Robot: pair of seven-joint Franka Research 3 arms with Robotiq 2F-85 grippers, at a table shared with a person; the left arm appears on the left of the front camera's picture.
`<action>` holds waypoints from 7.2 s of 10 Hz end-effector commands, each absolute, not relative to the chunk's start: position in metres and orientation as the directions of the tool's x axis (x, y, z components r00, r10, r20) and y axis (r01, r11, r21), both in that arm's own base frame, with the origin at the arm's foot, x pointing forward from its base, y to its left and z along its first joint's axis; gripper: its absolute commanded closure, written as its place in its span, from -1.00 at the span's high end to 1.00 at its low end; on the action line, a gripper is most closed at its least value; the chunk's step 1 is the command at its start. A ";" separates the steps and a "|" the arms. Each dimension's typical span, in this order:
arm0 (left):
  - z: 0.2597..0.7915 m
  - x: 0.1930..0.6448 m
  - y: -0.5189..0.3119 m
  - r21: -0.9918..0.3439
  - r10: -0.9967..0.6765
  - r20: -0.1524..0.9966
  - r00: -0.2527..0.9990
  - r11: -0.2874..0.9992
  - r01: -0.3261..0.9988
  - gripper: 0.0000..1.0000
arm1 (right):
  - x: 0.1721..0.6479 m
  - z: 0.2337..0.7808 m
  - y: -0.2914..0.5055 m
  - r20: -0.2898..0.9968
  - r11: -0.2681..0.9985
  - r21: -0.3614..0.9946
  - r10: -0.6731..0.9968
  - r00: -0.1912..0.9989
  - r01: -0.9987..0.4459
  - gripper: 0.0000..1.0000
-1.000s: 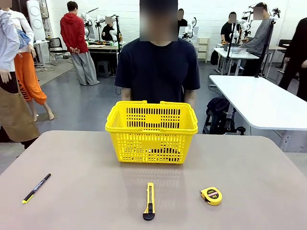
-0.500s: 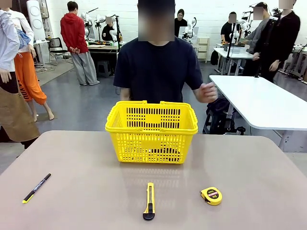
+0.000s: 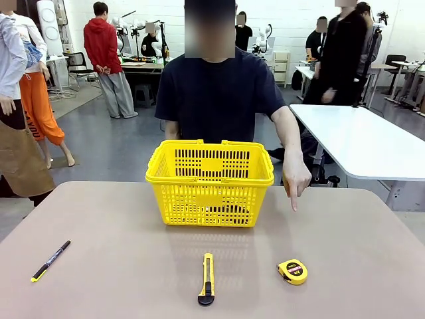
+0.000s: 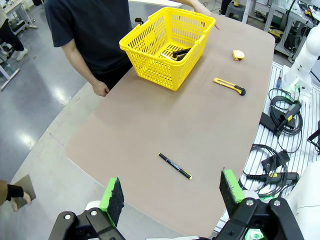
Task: Place the items the person wants into the basket.
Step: Pick up the item the person points to and place it in the Market Basket.
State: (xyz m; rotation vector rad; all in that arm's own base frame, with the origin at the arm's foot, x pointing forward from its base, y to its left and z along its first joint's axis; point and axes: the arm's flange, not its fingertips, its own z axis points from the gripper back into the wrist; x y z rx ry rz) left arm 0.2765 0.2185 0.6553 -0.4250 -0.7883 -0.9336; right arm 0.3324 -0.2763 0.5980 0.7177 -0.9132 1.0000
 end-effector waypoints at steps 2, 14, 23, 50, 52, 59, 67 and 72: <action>0.655 0.276 0.218 0.009 -0.547 0.763 0.344 0.540 0.842 1.00 | 0.334 0.597 -0.278 0.903 0.366 0.078 0.368 0.221 -0.927 1.00; 0.655 0.276 0.218 0.009 -0.547 0.763 0.344 0.540 0.842 1.00 | 0.368 0.539 -0.109 0.417 0.672 0.226 0.588 0.693 -0.705 1.00; 0.655 0.276 0.218 0.009 -0.547 0.763 0.344 0.540 0.842 1.00 | 0.408 0.403 0.031 0.027 0.826 0.233 0.523 0.852 -0.514 1.00; 0.655 0.276 0.218 0.009 -0.547 0.763 0.344 0.540 0.842 1.00 | 0.380 0.305 0.216 -0.065 0.842 -0.073 0.531 0.845 -0.534 1.00; 0.655 0.276 0.218 0.009 -0.547 0.763 0.344 0.540 0.842 1.00 | 0.379 0.305 0.215 -0.073 0.818 -0.065 0.567 0.821 -0.571 0.86; 0.655 0.276 0.218 0.009 -0.547 0.763 0.344 0.540 0.842 1.00 | 0.381 0.305 0.213 -0.066 0.820 -0.070 0.564 0.823 -0.568 -0.53; 0.655 0.276 0.218 0.009 -0.547 0.763 0.344 0.540 0.842 1.00 | 0.361 0.519 0.199 0.066 0.892 0.045 0.446 0.892 -0.450 -1.00; 0.655 0.276 0.218 0.009 -0.547 0.763 0.344 0.540 0.842 1.00 | 0.342 0.575 0.197 0.091 0.898 0.020 0.435 0.896 -0.439 -1.00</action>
